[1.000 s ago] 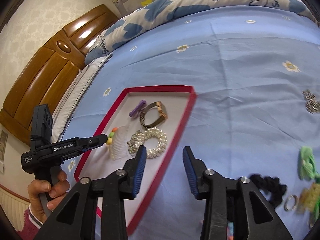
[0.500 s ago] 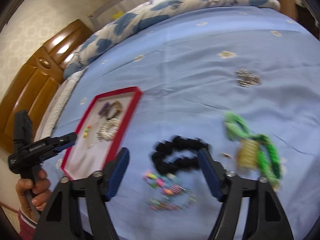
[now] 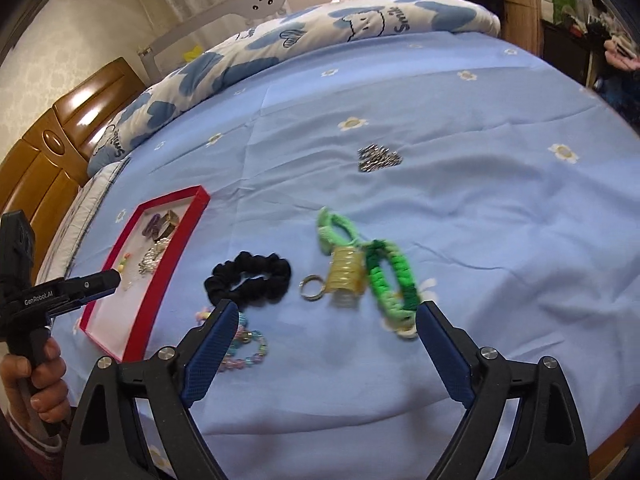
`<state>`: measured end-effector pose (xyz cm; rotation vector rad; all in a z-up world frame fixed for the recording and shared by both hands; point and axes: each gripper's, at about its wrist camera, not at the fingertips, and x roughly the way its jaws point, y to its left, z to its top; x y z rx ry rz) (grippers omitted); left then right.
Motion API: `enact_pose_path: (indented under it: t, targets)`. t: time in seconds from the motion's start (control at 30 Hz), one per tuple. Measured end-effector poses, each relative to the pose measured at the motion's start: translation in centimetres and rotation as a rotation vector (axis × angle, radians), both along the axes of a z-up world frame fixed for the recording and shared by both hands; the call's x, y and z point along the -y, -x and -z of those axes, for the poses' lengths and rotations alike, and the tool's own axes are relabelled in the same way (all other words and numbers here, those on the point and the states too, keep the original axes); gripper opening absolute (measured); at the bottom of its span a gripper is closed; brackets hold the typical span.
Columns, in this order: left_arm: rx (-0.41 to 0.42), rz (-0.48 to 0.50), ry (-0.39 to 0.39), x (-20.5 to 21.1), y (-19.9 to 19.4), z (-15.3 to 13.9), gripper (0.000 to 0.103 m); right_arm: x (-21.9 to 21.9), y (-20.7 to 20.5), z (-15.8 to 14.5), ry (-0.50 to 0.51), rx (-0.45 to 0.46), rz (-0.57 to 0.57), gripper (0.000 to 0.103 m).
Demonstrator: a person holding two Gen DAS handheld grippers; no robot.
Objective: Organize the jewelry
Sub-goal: 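Grasp the black scrunchie with left tool while right tool grasps green braided bracelet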
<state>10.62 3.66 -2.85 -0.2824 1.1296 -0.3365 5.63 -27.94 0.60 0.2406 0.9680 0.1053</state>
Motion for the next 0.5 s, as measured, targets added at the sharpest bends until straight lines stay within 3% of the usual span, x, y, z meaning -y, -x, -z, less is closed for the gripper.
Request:
enact_pose_path:
  t: [0.13, 0.33, 0.5]
  targets:
    - [-0.010, 0.043, -0.020, 2.3, -0.5, 0.4, 0.060, 1.6, -0.1, 0.3, -0.027, 0.000, 0.021, 0.090]
    - [-0.018, 0.087, -0.054, 4.8, -2.0, 1.2, 0.060, 4.3, -1.1, 2.0, -0.032, -0.038, 0.051, 0.057]
    - [-0.038, 0.115, -0.085, 6.9, -3.8, 2.6, 0.060, 5.1, -2.2, 3.8, -0.005, -0.083, 0.027, 0.050]
